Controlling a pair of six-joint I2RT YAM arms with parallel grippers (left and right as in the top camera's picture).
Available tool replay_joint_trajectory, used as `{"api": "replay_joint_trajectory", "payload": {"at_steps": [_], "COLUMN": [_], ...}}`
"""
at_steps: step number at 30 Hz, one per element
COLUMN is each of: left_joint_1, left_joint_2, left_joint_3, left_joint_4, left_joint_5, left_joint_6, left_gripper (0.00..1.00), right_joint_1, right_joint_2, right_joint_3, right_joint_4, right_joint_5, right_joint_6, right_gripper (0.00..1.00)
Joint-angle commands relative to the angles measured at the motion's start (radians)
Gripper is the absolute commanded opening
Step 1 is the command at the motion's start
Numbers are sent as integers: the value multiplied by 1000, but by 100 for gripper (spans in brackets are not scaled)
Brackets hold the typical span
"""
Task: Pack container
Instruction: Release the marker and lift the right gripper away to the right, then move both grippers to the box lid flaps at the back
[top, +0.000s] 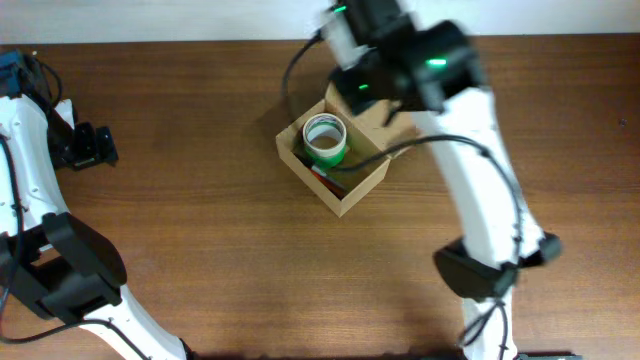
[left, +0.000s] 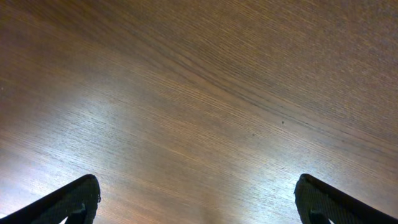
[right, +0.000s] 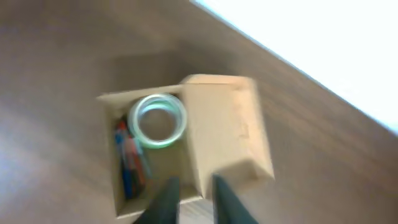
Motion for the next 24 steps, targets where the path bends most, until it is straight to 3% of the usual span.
{"api": "replay_joint_trajectory", "payload": {"at_steps": [1, 6, 11, 16, 21, 22, 23, 24], "left_joint_1": [2, 2, 2, 2, -1, -4, -9, -14], "left_joint_2": [9, 9, 9, 9, 9, 9, 8, 8], "left_joint_3": [-8, -8, -8, -8, -8, -8, -5, 0], "left_joint_4": [0, 0, 58, 52, 134, 153, 174, 190], "left_joint_5": [8, 8, 18, 234, 479, 529, 589, 645], "left_joint_6": [15, 15, 10, 3, 8, 8, 21, 42], "left_gripper": [100, 100, 100, 100, 100, 93, 74, 63], "right_joint_1": [-124, -322, -523, -673, -682, -682, -682, -680], "right_joint_2": [-106, -259, -474, -640, -560, -535, -504, -474], "right_joint_3": [3, -86, -376, -792, -1100, -1132, -1162, -1181], "right_joint_4": [-3, 33, 129, 253, 372, 405, 442, 471], "right_joint_5": [90, 90, 4, -166, -320, -353, -391, -414], "right_joint_6": [87, 151, 150, 151, 222, 238, 254, 268], "right_gripper": [8, 4, 4, 3, 4, 4, 4, 4]}}
